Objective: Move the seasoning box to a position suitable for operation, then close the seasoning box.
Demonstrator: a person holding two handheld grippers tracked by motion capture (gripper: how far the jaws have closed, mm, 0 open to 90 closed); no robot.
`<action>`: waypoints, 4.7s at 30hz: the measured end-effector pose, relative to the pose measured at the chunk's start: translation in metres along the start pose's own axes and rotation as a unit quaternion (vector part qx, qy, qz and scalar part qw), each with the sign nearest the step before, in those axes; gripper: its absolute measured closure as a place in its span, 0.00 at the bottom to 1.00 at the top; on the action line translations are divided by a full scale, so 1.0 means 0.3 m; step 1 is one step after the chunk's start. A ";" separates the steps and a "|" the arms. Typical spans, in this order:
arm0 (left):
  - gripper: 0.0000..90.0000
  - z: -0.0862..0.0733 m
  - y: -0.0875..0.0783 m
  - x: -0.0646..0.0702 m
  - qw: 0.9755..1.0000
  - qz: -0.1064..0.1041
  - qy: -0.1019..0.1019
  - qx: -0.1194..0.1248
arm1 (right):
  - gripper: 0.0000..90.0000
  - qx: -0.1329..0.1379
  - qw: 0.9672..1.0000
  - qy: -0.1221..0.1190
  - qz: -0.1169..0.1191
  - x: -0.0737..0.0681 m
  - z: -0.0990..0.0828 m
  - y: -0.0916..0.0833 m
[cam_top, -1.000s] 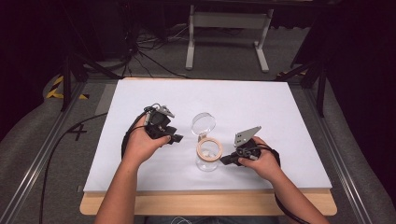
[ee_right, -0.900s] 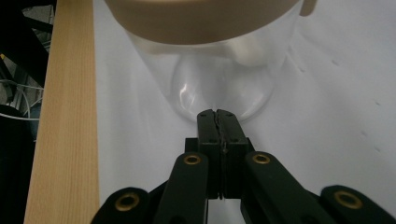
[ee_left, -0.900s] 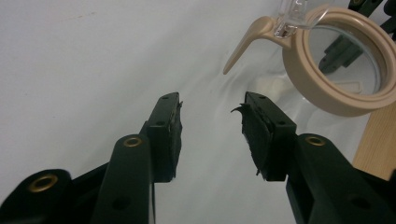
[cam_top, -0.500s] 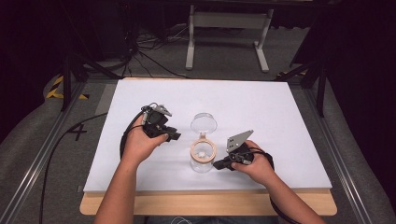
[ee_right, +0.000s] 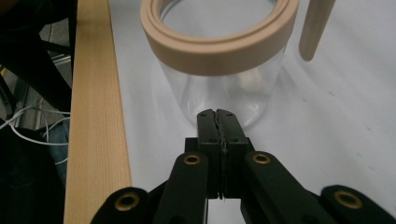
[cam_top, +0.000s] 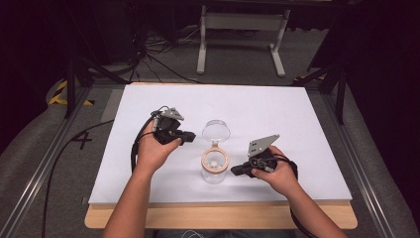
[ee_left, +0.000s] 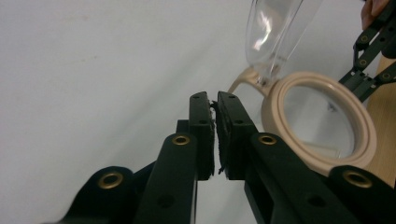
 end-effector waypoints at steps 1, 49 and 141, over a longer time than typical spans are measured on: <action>0.97 0.005 0.001 -0.003 1.000 0.004 0.002 0.003 | 1.00 0.004 1.000 0.002 0.000 -0.004 0.006 -0.008; 0.94 0.050 -0.024 0.094 0.999 0.005 0.041 0.029 | 1.00 0.133 0.991 0.031 0.007 -0.086 0.174 -0.036; 0.71 -0.120 -0.111 -0.071 0.999 0.017 -0.046 -0.023 | 0.72 0.133 0.966 0.144 -0.166 0.354 -0.051 -0.410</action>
Point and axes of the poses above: each handheld gripper's, and its own axes: y roughly forward along the jaws, z roughly out of its top, x roughly to its right, the point moved 9 cm from there along y, roughly forward along the jaws, and after that the axes turned 10 degrees about y, right-handed, at the moved point
